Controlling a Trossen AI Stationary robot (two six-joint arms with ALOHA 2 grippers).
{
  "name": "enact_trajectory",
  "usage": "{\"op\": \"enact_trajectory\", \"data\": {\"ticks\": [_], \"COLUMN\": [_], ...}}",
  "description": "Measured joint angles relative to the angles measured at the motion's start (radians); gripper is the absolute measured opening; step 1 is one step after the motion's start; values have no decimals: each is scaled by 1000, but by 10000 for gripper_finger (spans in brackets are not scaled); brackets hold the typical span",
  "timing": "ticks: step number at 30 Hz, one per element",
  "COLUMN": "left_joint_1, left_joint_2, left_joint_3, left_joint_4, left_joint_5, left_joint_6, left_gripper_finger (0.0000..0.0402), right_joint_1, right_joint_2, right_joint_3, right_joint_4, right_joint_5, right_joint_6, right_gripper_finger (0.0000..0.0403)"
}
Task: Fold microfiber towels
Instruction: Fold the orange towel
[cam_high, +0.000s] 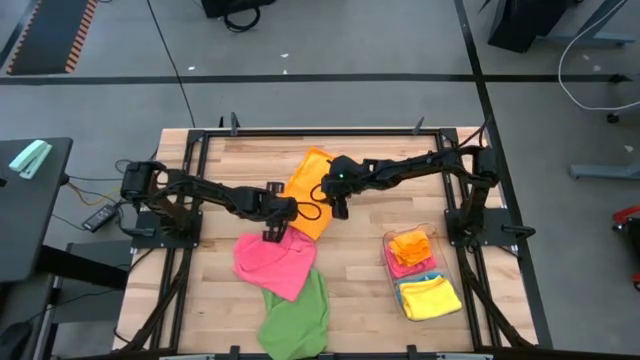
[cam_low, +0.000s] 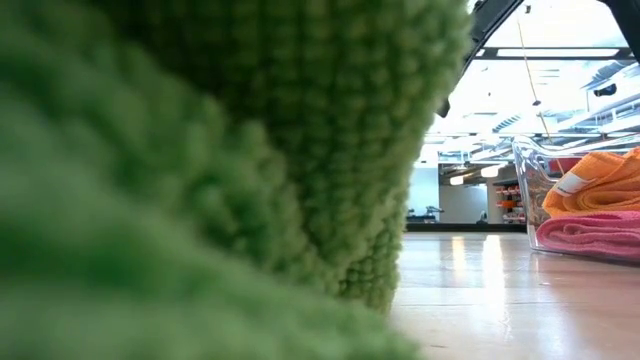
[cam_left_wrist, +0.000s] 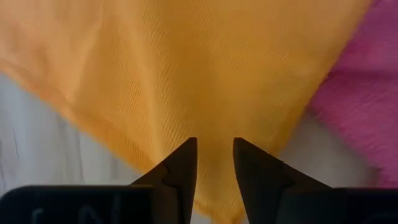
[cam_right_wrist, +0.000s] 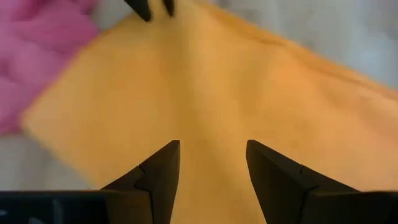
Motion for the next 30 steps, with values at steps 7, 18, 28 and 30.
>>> {"op": "enact_trajectory", "data": {"ticks": [7,18,28,30], "left_joint_1": [34,19,13,6], "left_joint_2": [10,9,9,9], "left_joint_3": [-37,-39,-39,-39], "left_joint_4": [2,3,-20,-20], "left_joint_5": [-3,-2,-1,-1], "left_joint_6": [-94,-85,-122,-121], "left_gripper_finger": [81,47,50,51], "right_joint_1": [-111,-193,-279,-274], "right_joint_2": [9,125,267,269], "right_joint_3": [0,193,366,370], "right_joint_4": [91,-54,-269,-305], "right_joint_5": [22,24,7,8], "right_joint_6": [-30,61,133,120], "right_gripper_finger": [193,193,193,193]}}
